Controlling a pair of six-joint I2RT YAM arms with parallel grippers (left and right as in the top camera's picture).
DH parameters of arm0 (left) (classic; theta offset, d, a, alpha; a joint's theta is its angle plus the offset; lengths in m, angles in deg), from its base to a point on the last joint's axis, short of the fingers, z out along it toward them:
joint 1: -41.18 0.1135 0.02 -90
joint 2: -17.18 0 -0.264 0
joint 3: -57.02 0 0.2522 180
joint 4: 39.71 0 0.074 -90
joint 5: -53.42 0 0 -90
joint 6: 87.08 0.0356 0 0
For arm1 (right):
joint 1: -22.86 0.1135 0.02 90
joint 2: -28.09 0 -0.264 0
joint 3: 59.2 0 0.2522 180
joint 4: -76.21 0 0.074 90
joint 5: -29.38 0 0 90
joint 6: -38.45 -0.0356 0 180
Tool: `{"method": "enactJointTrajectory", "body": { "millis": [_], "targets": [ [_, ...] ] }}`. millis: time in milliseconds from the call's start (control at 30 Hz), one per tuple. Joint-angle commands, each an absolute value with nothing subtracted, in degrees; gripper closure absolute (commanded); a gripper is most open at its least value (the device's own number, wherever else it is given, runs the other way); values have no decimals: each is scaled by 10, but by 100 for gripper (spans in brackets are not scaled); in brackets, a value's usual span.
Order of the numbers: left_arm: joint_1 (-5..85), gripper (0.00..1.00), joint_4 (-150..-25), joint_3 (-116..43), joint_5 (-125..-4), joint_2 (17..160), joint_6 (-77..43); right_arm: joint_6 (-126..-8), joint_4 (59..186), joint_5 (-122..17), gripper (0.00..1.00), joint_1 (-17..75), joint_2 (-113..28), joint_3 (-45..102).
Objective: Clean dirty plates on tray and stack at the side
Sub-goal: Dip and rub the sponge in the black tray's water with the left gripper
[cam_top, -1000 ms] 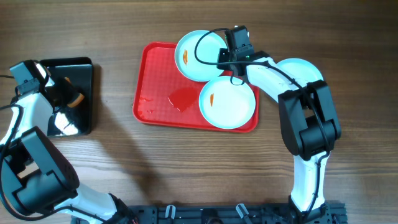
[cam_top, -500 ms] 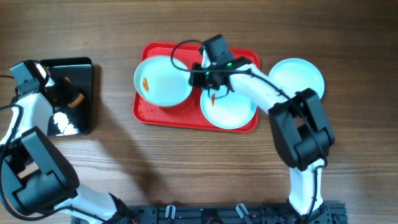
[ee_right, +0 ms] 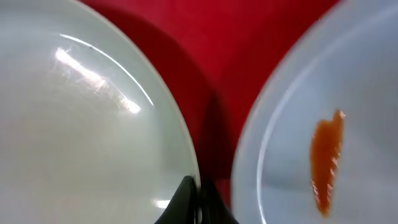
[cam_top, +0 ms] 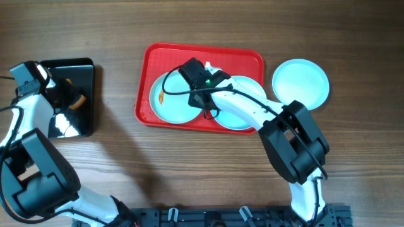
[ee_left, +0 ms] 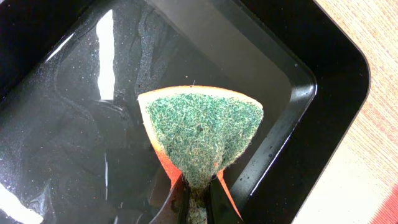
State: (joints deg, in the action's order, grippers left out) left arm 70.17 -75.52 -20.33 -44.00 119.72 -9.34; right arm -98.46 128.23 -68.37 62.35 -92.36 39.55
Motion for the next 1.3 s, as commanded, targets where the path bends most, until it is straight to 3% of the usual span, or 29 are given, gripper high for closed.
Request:
{"method": "enactJointTrajectory", "body": {
  "millis": [0, 433, 733, 1067, 1200, 1267],
  "targets": [
    [703, 96, -753, -202, -447, 1189, -84, -914, 1267, -680, 96, 624, -917, 397],
    [703, 96, -731, -202, -463, 1174, -75, -923, 1249, -651, 96, 626, -917, 394],
    [703, 96, -756, -167, -421, 1254, -75, -922, 1250, -651, 96, 626, -917, 394],
    [703, 96, -702, -184, -462, 979, -76, -921, 1243, -651, 96, 626, -917, 394],
    [705, 96, -704, -184, -464, 979, -80, -920, 1243, -651, 96, 626, -917, 394],
    [719, 96, -700, -184, -521, 991, -80, -920, 1243, -651, 96, 626, -917, 394]
  ]
}}
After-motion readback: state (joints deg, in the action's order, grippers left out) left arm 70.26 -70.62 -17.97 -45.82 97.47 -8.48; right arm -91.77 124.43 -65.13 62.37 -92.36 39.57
